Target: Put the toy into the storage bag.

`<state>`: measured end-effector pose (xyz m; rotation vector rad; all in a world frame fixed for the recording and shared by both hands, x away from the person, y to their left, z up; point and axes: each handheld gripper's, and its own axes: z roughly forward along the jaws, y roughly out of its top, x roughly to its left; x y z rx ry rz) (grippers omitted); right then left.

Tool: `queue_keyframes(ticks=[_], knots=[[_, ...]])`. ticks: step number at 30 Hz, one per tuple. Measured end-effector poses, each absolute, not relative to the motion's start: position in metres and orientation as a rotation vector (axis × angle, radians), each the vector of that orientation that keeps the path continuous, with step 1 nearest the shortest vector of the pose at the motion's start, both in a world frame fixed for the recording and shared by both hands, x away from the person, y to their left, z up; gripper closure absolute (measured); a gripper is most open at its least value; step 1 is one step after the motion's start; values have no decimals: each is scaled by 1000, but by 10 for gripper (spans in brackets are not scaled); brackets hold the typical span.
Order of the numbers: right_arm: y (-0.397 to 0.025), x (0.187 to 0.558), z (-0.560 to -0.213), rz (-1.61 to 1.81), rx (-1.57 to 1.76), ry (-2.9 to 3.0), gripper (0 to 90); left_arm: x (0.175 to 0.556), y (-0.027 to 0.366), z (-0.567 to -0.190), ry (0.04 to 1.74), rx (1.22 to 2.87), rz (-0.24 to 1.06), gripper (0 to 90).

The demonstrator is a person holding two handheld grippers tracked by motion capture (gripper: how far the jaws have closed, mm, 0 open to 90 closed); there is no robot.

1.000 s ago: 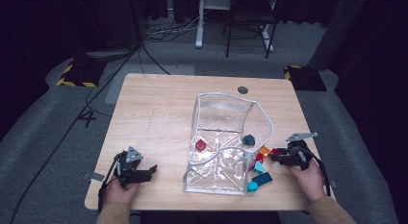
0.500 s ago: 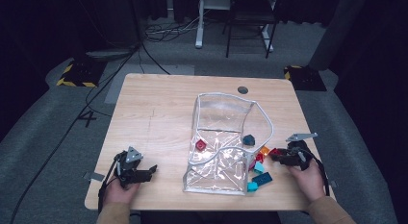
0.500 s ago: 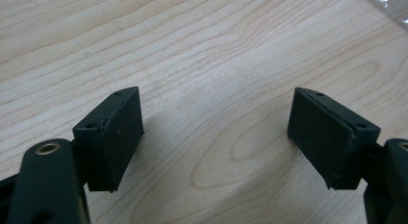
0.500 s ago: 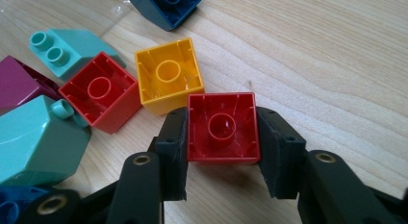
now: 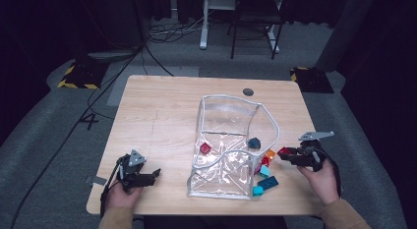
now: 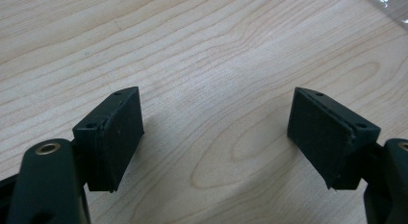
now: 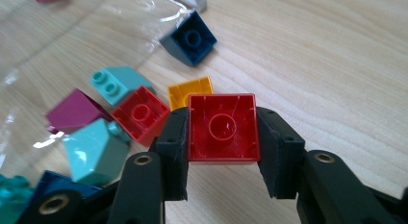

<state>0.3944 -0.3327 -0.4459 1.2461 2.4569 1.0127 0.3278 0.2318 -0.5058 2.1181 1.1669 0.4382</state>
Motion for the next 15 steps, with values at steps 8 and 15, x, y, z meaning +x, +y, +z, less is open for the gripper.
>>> queue_keyframes(ticks=[8,15], knots=[[-334,388,-417,1089,1214,2437,586,328,232,-506,1167,2118,438,205],[-337,384,-394,1150,1197,2419,586,328,232,-506,1167,2118,438,205]])
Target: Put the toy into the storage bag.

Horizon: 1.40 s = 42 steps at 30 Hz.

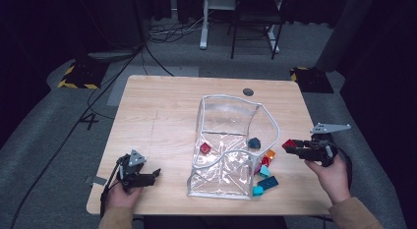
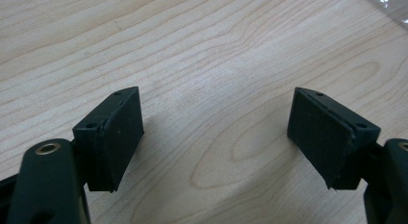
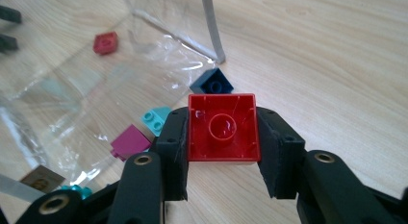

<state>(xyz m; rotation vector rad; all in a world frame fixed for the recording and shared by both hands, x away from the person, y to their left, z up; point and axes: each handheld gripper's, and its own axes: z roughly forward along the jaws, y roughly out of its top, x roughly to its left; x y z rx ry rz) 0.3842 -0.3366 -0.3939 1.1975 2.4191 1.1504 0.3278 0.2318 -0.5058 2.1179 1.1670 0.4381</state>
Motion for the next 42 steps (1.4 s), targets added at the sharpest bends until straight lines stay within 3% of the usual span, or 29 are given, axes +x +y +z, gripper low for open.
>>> queue_keyframes(ticks=[24,42], knots=[[-338,373,-320,1349,1084,2315,586,328,232,-506,1167,2118,438,205],[-283,392,-280,1405,911,2371,586,326,232,-506,1178,2113,442,195]])
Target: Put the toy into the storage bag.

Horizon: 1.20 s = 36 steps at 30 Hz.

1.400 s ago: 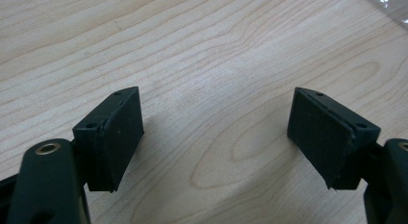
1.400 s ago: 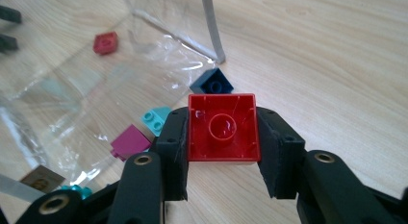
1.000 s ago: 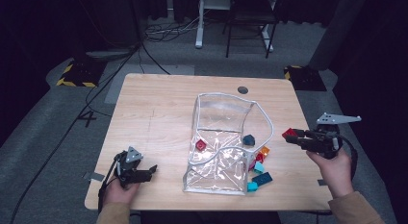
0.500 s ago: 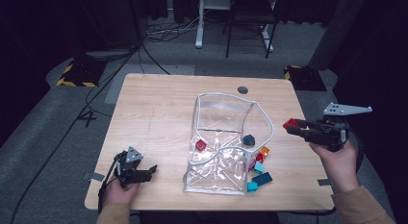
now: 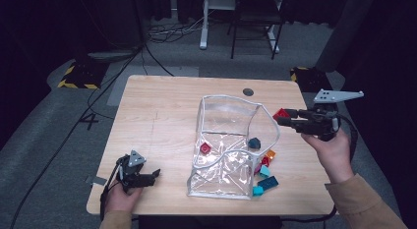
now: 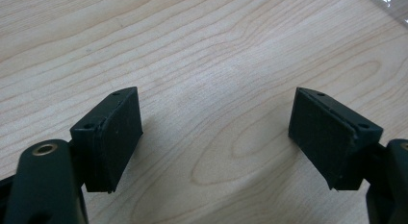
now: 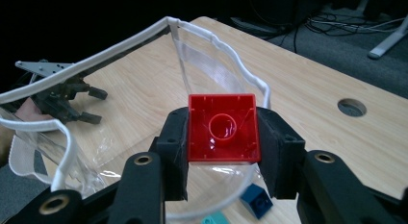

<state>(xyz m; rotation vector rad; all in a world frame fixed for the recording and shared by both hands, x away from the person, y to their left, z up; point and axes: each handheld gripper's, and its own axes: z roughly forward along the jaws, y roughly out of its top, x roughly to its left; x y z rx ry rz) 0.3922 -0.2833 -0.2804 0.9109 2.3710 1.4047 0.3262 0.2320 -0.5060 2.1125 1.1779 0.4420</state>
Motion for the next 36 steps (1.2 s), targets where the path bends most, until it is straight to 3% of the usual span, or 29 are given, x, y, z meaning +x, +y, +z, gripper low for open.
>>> queue_keyframes(ticks=[17,36], knots=[[-231,413,-260,1424,823,2435,586,327,232,-506,1180,2112,439,188],[-158,444,-271,1316,778,2556,587,329,231,-506,1182,2114,439,180]])
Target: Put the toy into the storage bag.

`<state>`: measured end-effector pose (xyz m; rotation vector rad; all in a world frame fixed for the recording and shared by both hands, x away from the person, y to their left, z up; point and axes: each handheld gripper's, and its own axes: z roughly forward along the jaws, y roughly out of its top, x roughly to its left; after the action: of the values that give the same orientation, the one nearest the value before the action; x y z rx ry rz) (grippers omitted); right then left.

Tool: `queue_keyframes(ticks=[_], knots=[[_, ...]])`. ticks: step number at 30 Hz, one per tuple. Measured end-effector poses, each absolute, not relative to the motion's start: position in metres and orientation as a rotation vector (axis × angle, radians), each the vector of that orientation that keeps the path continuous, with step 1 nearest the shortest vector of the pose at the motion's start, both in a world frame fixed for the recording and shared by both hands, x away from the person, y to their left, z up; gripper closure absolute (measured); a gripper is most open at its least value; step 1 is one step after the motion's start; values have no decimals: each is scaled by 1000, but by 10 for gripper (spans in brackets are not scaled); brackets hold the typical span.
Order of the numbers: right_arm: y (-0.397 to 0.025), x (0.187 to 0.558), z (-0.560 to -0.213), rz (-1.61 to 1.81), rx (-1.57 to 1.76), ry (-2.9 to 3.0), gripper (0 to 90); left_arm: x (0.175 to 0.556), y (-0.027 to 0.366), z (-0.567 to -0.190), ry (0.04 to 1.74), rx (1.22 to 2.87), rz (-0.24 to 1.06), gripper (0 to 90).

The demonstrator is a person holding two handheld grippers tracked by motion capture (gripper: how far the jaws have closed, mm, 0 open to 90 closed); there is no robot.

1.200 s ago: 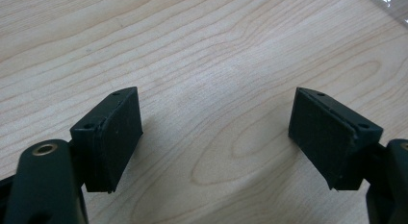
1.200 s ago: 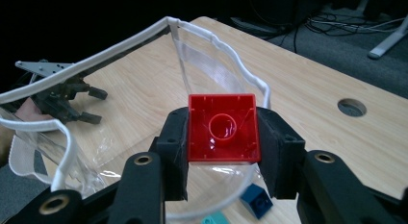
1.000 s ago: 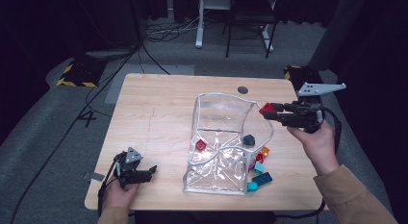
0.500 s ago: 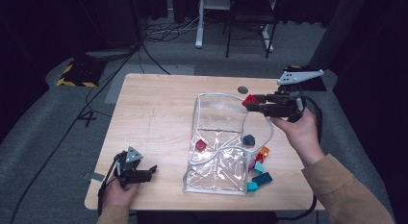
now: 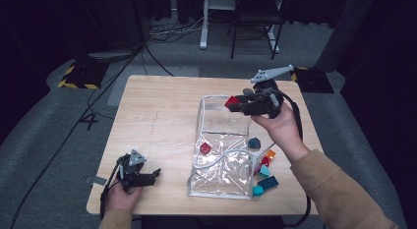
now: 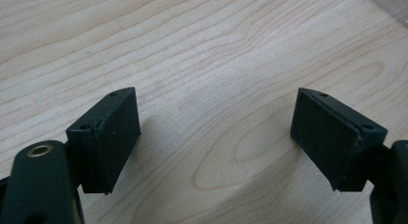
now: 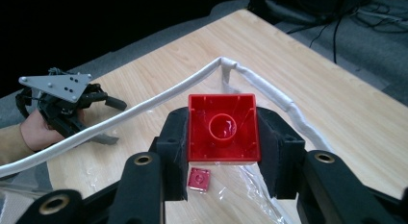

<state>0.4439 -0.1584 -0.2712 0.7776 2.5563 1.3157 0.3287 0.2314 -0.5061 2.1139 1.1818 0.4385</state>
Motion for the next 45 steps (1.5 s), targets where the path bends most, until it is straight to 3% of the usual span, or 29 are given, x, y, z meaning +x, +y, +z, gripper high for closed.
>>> queue_keyframes(ticks=[31,33,35,45], knots=[[-92,470,-329,861,802,2900,585,329,232,-506,1180,2114,434,179],[-92,470,-331,868,813,2927,546,329,232,-506,1179,2114,435,179],[-92,471,-330,899,828,2914,433,329,232,-506,1179,2113,435,179],[-119,460,-298,1130,816,2776,413,329,232,-506,1181,2115,437,178]])
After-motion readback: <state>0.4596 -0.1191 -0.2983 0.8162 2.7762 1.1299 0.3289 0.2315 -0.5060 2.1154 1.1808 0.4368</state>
